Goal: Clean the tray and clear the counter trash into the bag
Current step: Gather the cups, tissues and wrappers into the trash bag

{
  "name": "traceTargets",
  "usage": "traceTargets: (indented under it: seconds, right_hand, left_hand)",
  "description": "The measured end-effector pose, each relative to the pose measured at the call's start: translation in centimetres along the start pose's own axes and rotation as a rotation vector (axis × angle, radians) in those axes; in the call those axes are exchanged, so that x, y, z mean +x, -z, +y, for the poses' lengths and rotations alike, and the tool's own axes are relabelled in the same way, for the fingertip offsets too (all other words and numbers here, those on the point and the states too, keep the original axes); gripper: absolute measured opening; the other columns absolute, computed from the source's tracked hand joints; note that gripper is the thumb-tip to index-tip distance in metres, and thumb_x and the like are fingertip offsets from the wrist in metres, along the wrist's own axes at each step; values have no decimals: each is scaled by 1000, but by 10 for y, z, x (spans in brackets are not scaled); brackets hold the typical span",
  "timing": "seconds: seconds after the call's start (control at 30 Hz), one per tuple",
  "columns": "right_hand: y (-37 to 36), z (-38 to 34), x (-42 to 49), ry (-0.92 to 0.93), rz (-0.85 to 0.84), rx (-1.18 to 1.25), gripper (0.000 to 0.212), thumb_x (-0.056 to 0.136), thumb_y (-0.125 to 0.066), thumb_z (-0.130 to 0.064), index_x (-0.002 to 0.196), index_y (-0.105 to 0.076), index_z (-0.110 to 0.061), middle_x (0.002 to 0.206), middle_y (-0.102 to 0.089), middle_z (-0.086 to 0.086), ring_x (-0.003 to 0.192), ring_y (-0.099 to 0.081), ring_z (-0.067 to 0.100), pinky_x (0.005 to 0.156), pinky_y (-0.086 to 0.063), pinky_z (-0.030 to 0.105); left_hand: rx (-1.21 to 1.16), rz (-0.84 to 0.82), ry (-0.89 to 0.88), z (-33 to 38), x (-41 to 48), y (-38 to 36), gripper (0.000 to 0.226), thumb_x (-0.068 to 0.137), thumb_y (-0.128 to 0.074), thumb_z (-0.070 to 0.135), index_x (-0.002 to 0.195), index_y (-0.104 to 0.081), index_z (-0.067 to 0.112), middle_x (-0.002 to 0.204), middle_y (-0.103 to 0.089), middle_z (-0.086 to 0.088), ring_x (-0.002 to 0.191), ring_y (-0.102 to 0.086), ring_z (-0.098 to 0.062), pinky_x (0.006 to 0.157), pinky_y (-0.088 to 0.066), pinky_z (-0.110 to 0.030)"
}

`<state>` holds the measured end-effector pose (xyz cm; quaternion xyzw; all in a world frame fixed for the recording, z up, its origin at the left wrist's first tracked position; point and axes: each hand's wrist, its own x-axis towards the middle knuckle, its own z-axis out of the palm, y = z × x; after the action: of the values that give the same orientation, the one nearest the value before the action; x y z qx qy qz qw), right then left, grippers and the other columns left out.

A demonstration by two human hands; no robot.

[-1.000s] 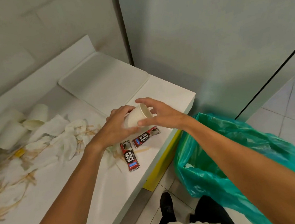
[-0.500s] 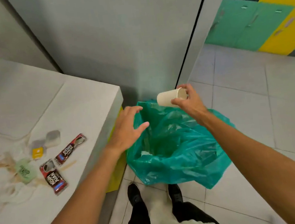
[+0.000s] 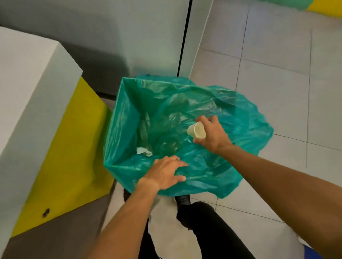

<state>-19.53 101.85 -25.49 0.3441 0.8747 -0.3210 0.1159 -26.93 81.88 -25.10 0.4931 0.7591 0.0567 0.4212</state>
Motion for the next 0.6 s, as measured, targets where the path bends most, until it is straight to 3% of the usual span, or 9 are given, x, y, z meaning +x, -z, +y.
traceTargets:
  seconds: [0.1,0.2,0.43,0.6]
  right_hand:
    - [-28,19,8,-16,-39,-82,64,77,-80,-27,129,-43,-23,130,-34,13,116,-46,37,90,-50,50]
    - [-48,41,13,-82,-79,-172,61,79,-78,-27,128,-43,-22,130,-34,14,118,-43,37,86,-49,49]
    - [-64,67,5,-285,-172,-263,62,83,-76,-29,133,-40,-19,136,-30,16,124,-40,40,95,-45,51]
    - [-53,38,2,-240,-167,-219,73,82,-72,-46,141,-36,-22,142,-30,17,127,-39,40,102,-39,52]
  left_hand:
    - [42,-29,1,-9,12,-19,44,97,-55,34,141,-49,34,152,-38,-2,140,-34,-24,109,-28,-49]
    - [41,26,-11,-22,19,-35,35,97,-57,23,131,-59,31,135,-54,3,129,-46,-22,103,-36,-44]
    - [15,109,-14,-34,17,-47,33,97,-56,13,126,-64,25,121,-65,2,110,-61,-20,97,-47,-40]
    - [41,140,-22,-28,-5,-36,39,96,-58,24,135,-55,28,139,-52,4,132,-43,-17,108,-32,-40]
